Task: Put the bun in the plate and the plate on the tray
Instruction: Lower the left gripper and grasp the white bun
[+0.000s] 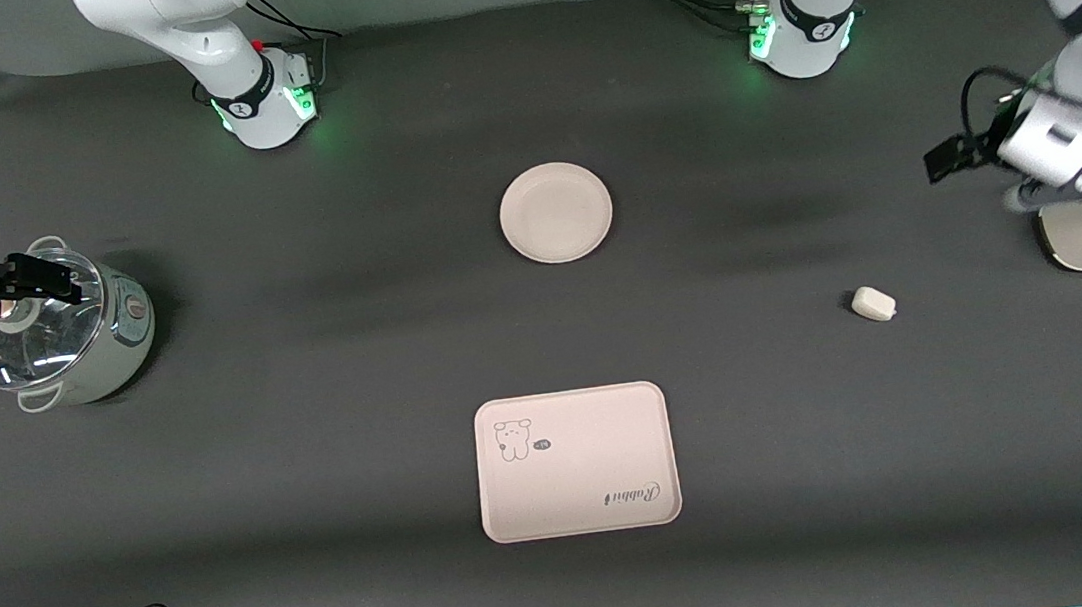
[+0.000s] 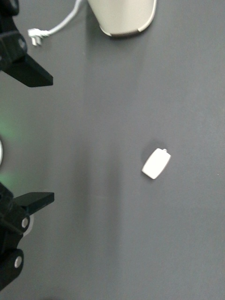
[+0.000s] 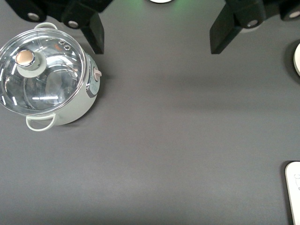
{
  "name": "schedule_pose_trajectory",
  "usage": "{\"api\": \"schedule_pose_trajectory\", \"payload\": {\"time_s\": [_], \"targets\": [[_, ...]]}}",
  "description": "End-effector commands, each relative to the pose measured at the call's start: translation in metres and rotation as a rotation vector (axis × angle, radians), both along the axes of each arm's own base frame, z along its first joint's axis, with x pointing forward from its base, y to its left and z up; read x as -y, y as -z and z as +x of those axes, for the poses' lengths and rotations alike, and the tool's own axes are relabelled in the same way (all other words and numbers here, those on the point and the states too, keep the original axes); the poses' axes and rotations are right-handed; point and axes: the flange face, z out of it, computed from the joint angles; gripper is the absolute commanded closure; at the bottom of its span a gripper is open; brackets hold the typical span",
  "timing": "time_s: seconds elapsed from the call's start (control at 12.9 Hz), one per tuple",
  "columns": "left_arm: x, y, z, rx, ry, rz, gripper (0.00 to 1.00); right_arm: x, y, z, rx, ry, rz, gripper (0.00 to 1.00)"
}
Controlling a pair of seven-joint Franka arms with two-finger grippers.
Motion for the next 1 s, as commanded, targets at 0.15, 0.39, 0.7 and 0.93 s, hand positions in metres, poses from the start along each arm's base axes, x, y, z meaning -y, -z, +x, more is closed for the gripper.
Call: {"api": "schedule_pose_trajectory", "payload": {"time_s": [0.15,0.39,0.7,0.93], "targets": [[0.020,0.132,0.052,0.006,-0.021,-0.021,0.00,0.002,-0.001,-0.001,-0.001,-0.017,-0.006,0.00],[0.020,0.198,0.061,0.015,-0.033,-0.018,0.00,0.002,-0.001,-0.001,-0.002,-0.017,-0.004,0.00],[0.017,0.245,0.047,0.021,-0.033,-0.010,0.01,0.002,-0.001,-0.001,-0.002,-0.017,-0.006,0.00],[0.016,0.261,0.044,0.019,-0.039,-0.009,0.03,0.002,-0.001,-0.001,-0.002,-0.017,-0.004,0.00]]}}
